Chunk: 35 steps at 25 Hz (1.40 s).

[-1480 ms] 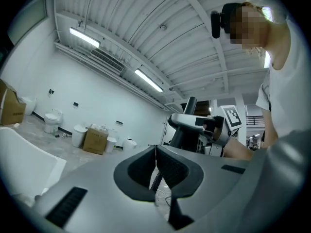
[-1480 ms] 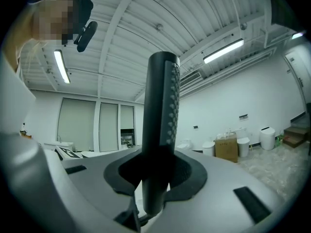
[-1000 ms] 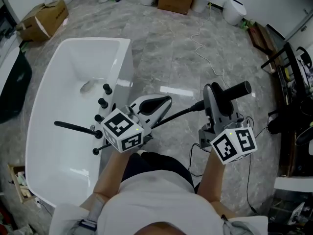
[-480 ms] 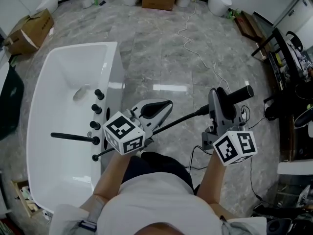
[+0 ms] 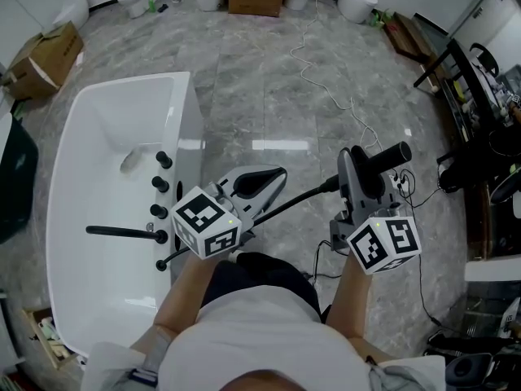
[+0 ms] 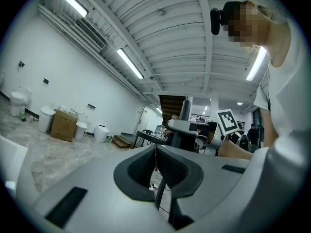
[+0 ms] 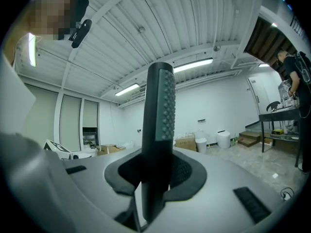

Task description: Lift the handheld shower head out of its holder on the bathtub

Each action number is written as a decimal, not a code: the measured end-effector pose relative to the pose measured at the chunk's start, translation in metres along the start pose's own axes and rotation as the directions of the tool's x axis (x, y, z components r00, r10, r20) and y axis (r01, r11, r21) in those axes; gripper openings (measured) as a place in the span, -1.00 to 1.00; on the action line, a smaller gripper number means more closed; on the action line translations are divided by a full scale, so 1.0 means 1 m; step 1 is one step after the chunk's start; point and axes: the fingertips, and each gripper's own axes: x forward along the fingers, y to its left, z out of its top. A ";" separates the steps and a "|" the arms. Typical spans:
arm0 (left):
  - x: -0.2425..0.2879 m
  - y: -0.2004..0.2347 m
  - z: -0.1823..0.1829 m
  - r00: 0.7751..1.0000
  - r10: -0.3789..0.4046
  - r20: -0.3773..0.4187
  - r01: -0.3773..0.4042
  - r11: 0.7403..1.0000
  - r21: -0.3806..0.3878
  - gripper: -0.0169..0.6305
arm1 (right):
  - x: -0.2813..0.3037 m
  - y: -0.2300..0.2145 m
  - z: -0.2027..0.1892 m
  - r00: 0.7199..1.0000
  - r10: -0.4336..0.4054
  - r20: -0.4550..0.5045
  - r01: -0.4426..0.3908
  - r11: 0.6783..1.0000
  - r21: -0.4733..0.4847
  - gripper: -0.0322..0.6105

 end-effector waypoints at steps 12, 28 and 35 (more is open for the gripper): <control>-0.006 0.006 0.001 1.000 0.012 -0.010 -0.011 1.000 0.006 -0.91 | 0.003 0.001 -0.010 1.000 -0.005 -0.013 0.005 1.000 0.011 -0.58; 0.000 -0.002 0.001 1.000 -0.001 0.004 0.001 1.000 0.002 -0.91 | -0.002 0.002 -0.012 1.000 0.012 -0.023 -0.011 1.000 0.011 -0.58; 0.006 -0.007 0.000 1.000 -0.020 -0.001 0.020 1.000 0.003 -0.91 | -0.005 -0.001 -0.015 1.000 0.004 -0.023 -0.003 1.000 0.018 -0.58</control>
